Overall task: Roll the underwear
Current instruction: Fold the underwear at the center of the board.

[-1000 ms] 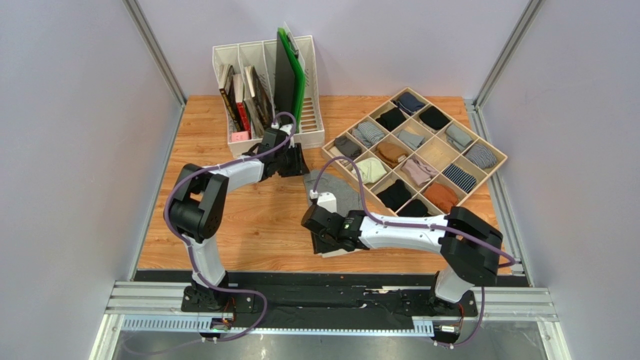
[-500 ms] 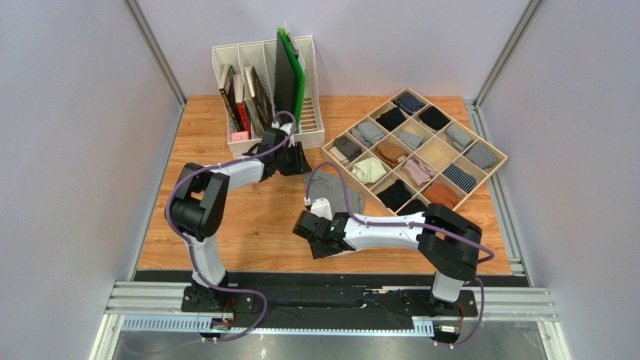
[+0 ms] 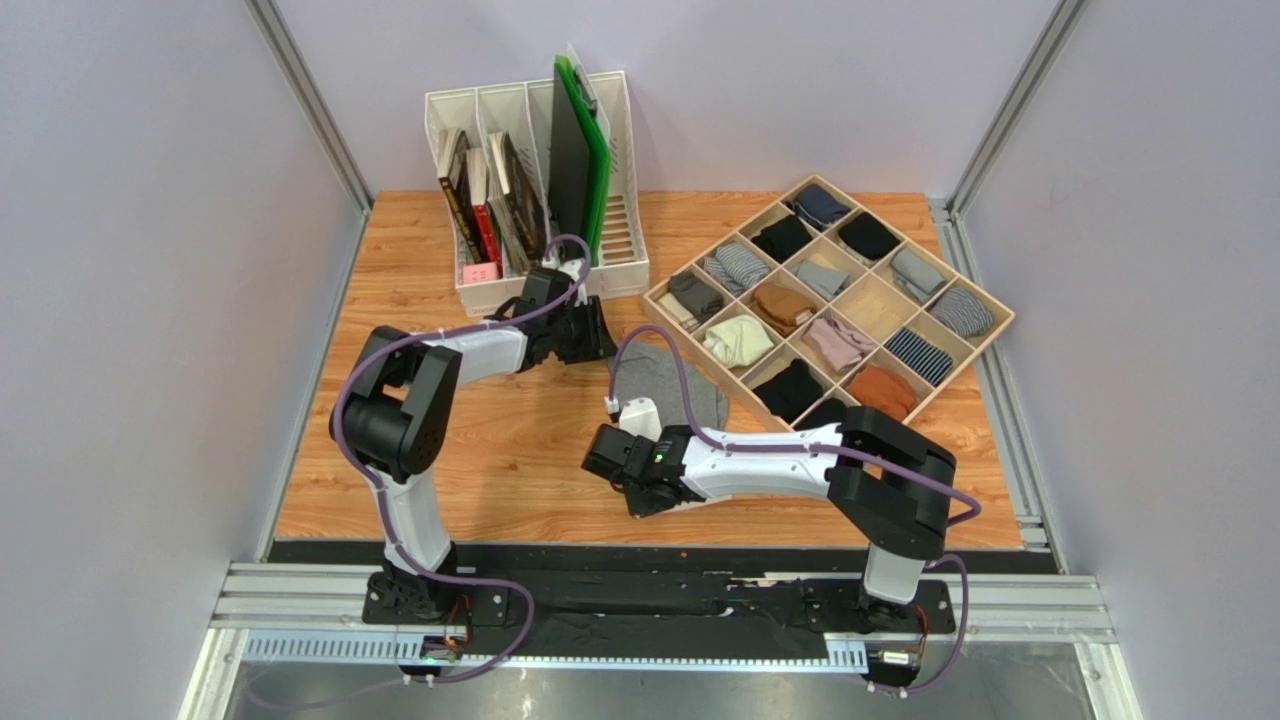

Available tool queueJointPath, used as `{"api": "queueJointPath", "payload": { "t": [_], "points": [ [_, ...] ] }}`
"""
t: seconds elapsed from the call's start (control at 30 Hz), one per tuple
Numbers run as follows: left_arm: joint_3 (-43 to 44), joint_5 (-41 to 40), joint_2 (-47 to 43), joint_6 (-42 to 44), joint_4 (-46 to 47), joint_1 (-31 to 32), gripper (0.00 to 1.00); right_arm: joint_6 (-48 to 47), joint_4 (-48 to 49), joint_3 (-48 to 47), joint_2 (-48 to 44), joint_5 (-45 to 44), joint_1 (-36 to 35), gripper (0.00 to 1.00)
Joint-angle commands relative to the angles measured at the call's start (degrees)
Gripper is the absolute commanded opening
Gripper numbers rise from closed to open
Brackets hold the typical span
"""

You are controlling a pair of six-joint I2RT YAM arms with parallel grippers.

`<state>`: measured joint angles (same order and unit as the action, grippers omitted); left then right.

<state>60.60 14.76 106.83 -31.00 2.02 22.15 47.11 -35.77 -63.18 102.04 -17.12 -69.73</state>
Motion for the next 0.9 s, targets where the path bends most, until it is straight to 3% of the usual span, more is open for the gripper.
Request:
{"api": "queueJointPath", "payload": {
  "t": [0.0, 0.8, 0.87],
  "points": [
    [-0.8, 0.3, -1.5, -0.5, 3.1, -0.4, 0.42, 0.6, -1.2, -0.8, 1.3, -1.4, -0.4, 0.04],
    [-1.4, 3.1, 0.8, -2.0, 7.9, -0.5, 0.27, 1.1, -0.5, 0.2, 1.8, 0.2, -0.4, 0.01],
    [-1.0, 3.5, 1.5, -2.0, 7.8, -0.6, 0.17, 1.1, -0.4, 0.3, 1.7, 0.2, -0.4, 0.01]
  ]
}}
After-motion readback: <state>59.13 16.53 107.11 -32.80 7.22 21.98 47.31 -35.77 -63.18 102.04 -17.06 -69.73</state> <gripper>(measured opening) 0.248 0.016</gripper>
